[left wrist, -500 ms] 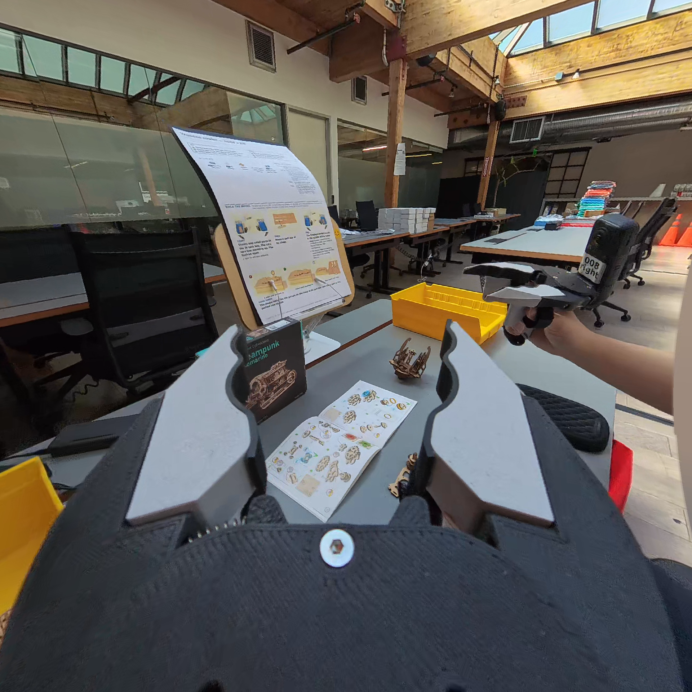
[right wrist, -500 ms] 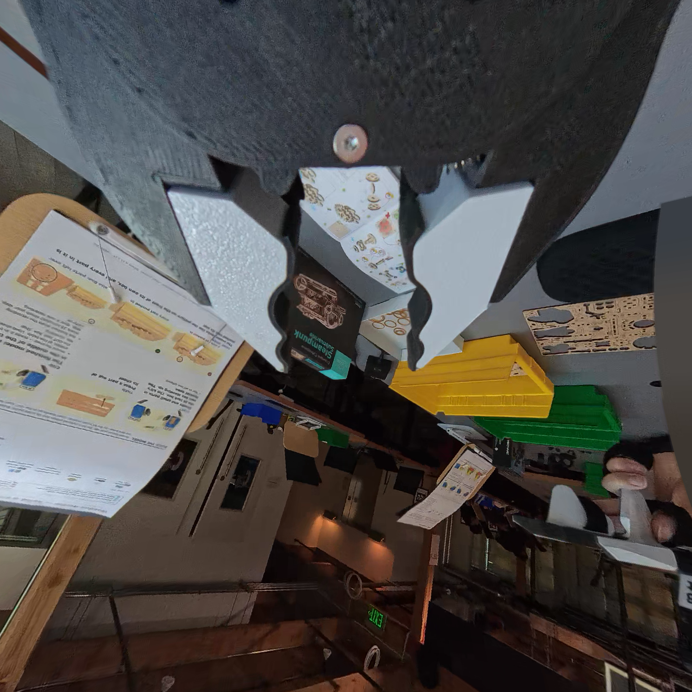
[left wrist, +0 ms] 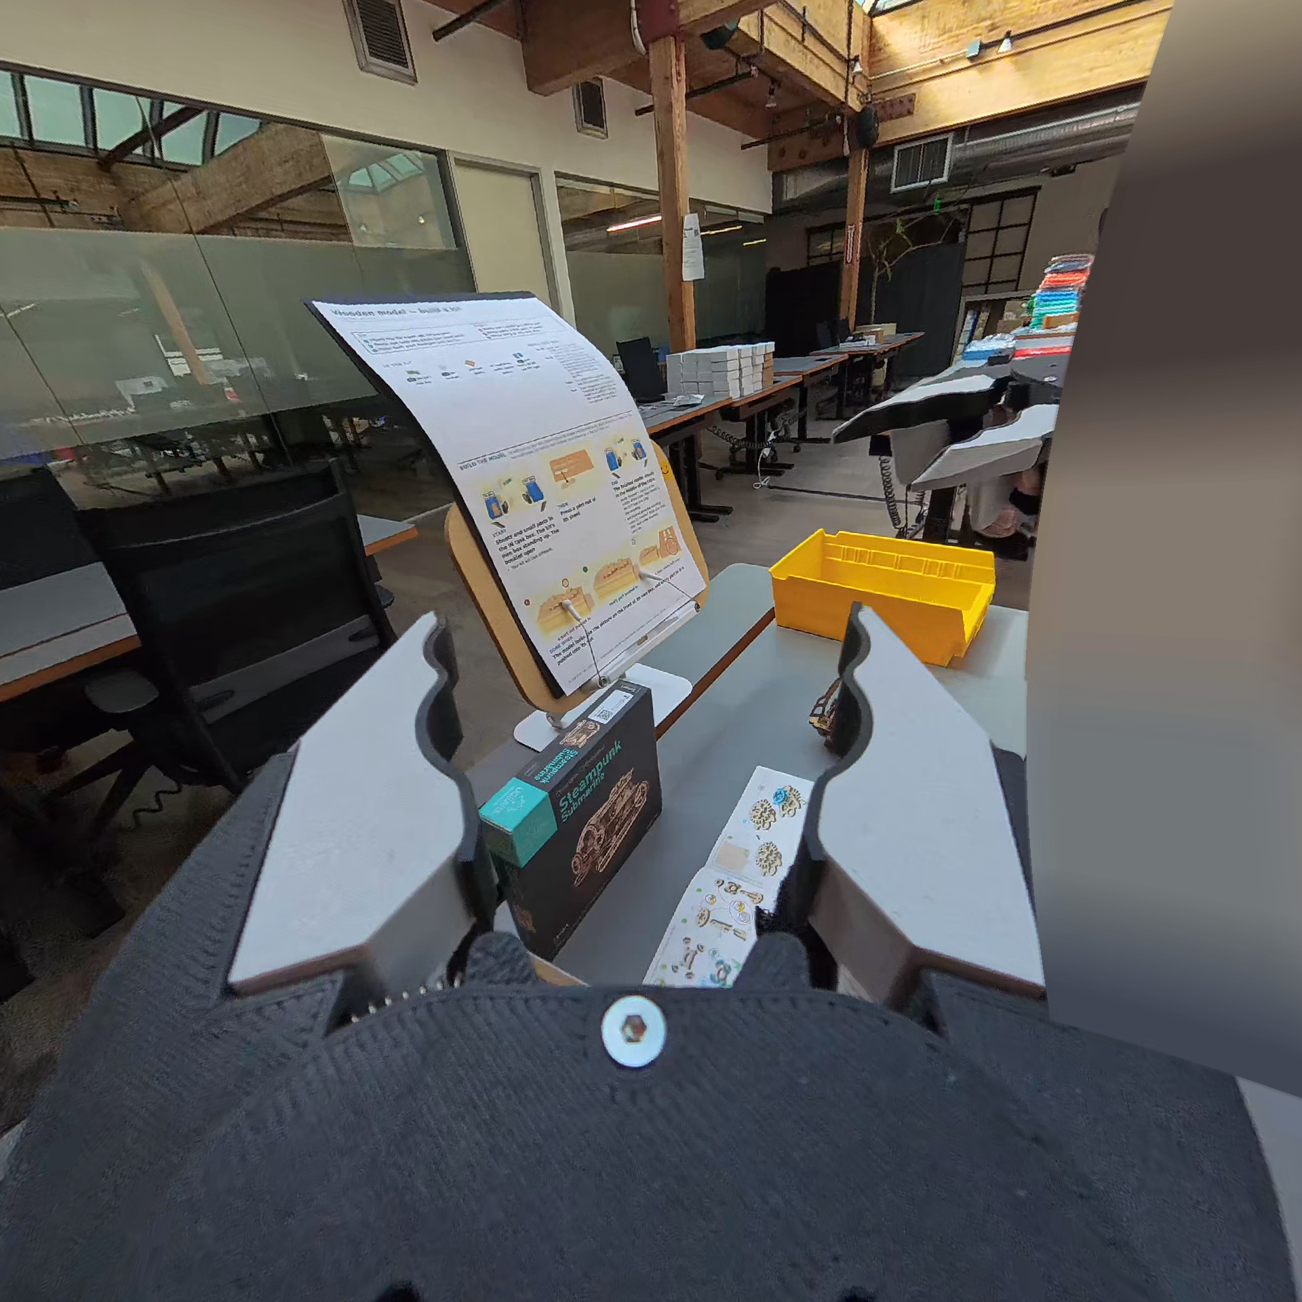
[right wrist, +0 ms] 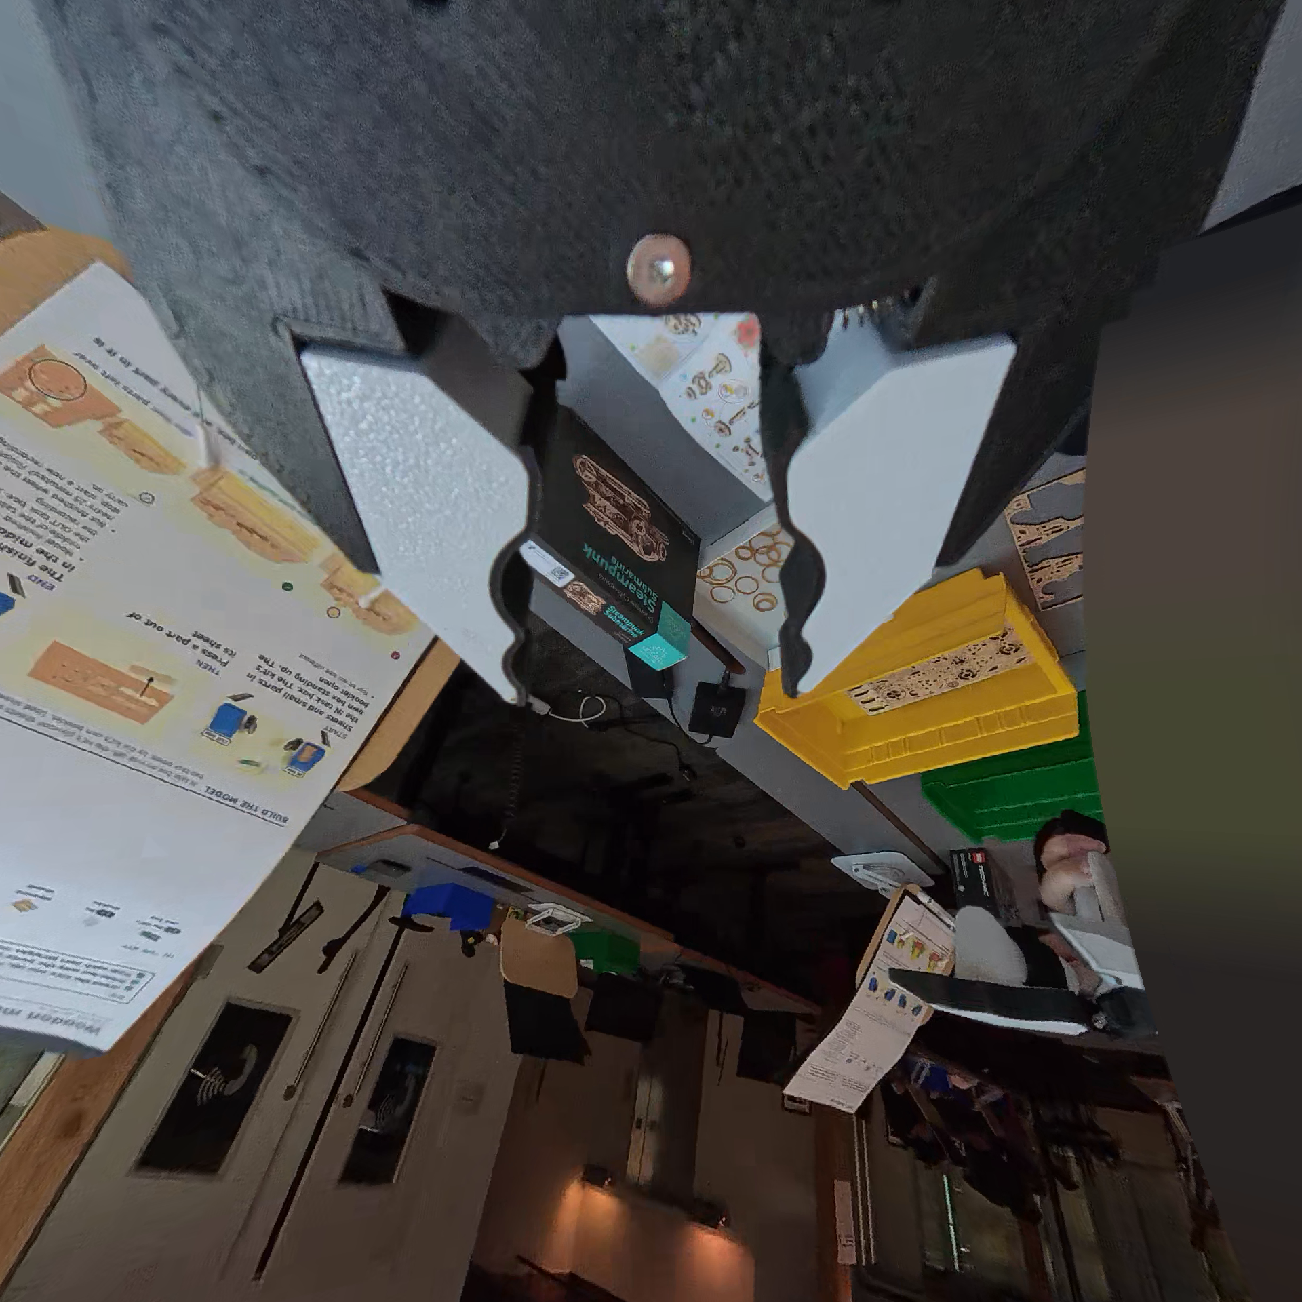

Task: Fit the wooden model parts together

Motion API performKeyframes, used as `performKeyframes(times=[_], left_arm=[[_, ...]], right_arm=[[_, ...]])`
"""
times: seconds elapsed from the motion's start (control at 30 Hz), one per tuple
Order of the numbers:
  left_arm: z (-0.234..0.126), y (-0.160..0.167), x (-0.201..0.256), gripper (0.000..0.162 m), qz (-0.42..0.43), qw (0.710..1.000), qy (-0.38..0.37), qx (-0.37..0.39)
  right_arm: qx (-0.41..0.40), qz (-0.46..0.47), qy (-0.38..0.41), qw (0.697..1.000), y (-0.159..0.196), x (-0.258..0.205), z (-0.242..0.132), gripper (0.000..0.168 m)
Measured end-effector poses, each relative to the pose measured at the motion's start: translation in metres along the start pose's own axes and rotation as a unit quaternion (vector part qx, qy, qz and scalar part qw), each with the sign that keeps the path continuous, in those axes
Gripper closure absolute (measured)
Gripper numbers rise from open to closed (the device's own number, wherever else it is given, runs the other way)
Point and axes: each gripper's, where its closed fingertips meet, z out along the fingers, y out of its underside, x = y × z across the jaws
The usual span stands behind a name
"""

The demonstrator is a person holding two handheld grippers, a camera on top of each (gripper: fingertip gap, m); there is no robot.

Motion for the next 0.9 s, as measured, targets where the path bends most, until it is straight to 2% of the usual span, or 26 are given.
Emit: performKeyframes(times=[0.03, 0.17, 0.3, 0.43, 0.53, 0.6, 0.7, 0.9], left_arm=[[-0.005, 0.002, -0.006, 0.054, 0.004, 1.000, -0.009, -0.014], [-0.024, 0.018, -0.021, 0.051, -0.015, 0.995, -0.058, -0.081], [-0.046, 0.015, -0.020, 0.048, -0.035, 0.987, -0.118, -0.107], [-0.047, -0.013, -0.011, 0.050, -0.070, 0.988, -0.110, -0.088], [-0.044, -0.033, -0.013, 0.049, -0.090, 0.985, -0.121, -0.085], [-0.037, -0.059, -0.014, 0.048, -0.095, 0.988, -0.119, -0.038], [-0.019, -0.093, -0.003, 0.050, -0.080, 0.993, -0.087, 0.028], [0.002, -0.096, 0.021, 0.048, -0.047, 0.996, -0.071, 0.014]], right_arm=[[-0.009, 0.009, 0.005, 1.000, 0.003, 0.001, -0.009, 0.099], [-0.102, 0.020, 0.083, 0.991, 0.036, 0.024, -0.037, 0.098], [-0.100, 0.008, 0.108, 0.989, 0.030, 0.029, -0.047, 0.087], [-0.058, -0.005, 0.130, 0.990, 0.007, 0.038, -0.057, 0.084], [-0.051, 0.039, 0.151, 0.986, -0.007, 0.042, -0.067, 0.084], [-0.005, 0.084, 0.156, 0.984, -0.031, 0.042, -0.070, 0.083], [0.065, 0.108, 0.116, 0.985, -0.069, 0.032, -0.062, 0.084], [0.070, 0.075, 0.114, 0.988, -0.090, 0.015, -0.062, 0.084]])
